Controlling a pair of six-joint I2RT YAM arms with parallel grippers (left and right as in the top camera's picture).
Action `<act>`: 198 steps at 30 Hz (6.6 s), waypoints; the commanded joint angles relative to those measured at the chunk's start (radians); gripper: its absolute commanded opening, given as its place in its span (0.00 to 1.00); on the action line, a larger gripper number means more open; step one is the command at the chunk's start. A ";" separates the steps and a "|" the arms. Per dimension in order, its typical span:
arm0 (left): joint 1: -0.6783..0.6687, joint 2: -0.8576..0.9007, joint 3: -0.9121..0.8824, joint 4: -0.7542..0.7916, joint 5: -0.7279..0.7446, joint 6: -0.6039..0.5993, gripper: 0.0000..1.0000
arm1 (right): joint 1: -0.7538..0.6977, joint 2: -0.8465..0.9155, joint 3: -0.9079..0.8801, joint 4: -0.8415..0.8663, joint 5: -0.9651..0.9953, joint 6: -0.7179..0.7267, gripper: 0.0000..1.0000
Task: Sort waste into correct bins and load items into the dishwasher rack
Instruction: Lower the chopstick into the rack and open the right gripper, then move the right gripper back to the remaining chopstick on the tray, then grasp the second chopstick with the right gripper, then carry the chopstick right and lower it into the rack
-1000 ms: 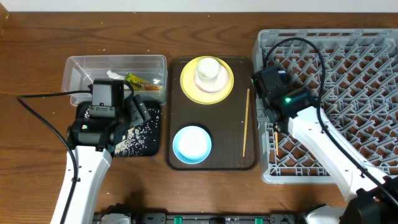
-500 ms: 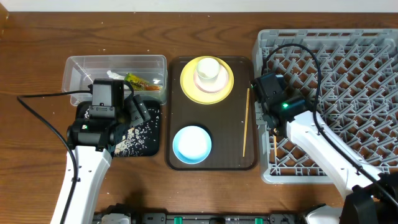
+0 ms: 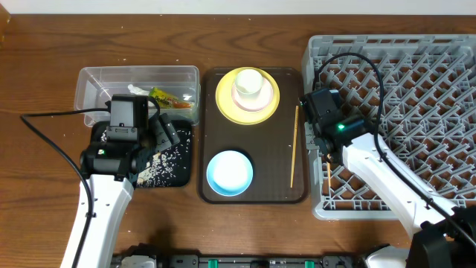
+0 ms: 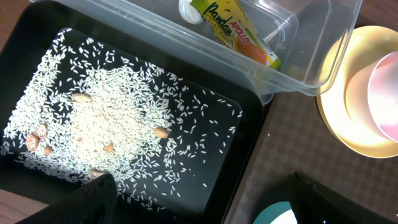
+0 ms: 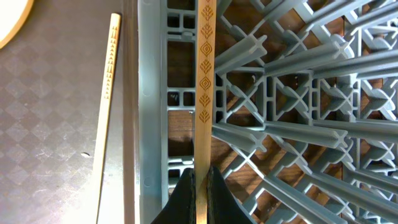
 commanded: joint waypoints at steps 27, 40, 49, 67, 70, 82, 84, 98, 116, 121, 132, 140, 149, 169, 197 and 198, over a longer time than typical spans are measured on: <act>0.004 0.004 -0.007 0.001 -0.013 0.010 0.90 | -0.065 -0.010 -0.006 0.053 0.014 -0.089 0.17; 0.004 0.004 -0.007 0.001 -0.013 0.010 0.90 | -0.064 -0.018 0.032 0.101 -0.138 -0.017 0.21; 0.004 0.004 -0.007 0.001 -0.013 0.010 0.90 | -0.015 -0.047 0.119 0.098 -0.331 0.083 0.20; 0.004 0.004 -0.007 0.001 -0.012 0.010 0.90 | 0.253 0.016 0.117 0.068 -0.121 0.319 0.27; 0.004 0.004 -0.007 0.001 -0.013 0.010 0.90 | 0.284 0.061 0.117 0.051 -0.058 0.327 0.34; 0.004 0.004 -0.007 0.001 -0.013 0.010 0.90 | 0.297 0.273 0.117 -0.007 0.043 0.451 0.35; 0.004 0.004 -0.007 0.001 -0.013 0.010 0.90 | 0.296 0.296 0.117 -0.008 0.049 0.458 0.36; 0.004 0.004 -0.007 0.001 -0.013 0.010 0.90 | 0.283 0.336 0.115 -0.009 0.082 0.499 0.36; 0.004 0.004 -0.007 0.001 -0.013 0.010 0.90 | 0.248 0.336 0.063 0.021 0.081 0.510 0.38; 0.004 0.004 -0.007 0.001 -0.013 0.010 0.90 | 0.248 0.336 0.063 0.022 0.078 0.510 0.38; 0.004 0.004 -0.007 0.000 -0.013 0.022 0.90 | 0.170 0.336 0.018 0.100 -0.076 0.497 0.35; 0.004 0.004 -0.007 0.001 -0.013 0.024 0.90 | 0.147 0.336 -0.025 0.154 -0.151 0.487 0.19; 0.004 0.004 -0.007 0.001 -0.013 0.024 0.90 | 0.173 0.336 -0.025 0.179 -0.147 0.486 0.10; 0.004 0.004 -0.007 0.002 -0.013 0.024 0.90 | 0.173 0.153 0.014 0.182 -0.161 0.288 0.01; 0.004 0.004 -0.007 0.002 -0.013 0.024 0.90 | -0.059 -0.135 0.011 -0.001 -0.113 0.015 0.01; 0.004 0.004 -0.007 0.002 -0.013 0.024 0.90 | -0.059 -0.135 0.011 -0.011 -0.113 0.015 0.01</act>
